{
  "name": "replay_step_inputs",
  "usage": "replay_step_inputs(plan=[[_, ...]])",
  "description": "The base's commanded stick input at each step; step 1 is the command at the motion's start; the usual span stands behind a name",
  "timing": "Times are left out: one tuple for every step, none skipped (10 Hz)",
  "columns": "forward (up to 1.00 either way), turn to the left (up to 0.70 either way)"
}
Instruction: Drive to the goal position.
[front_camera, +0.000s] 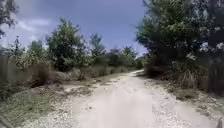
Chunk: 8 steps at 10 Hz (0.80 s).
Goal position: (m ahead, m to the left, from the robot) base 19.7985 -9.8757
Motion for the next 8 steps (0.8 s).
replay_step_inputs(plan=[[0.50, -0.50], [0.50, -0.50], [0.50, -0.50], [0.50, -0.26], [0.50, -0.09], [0.50, -0.02], [0.50, 0.00], [0.50, 0.00]])
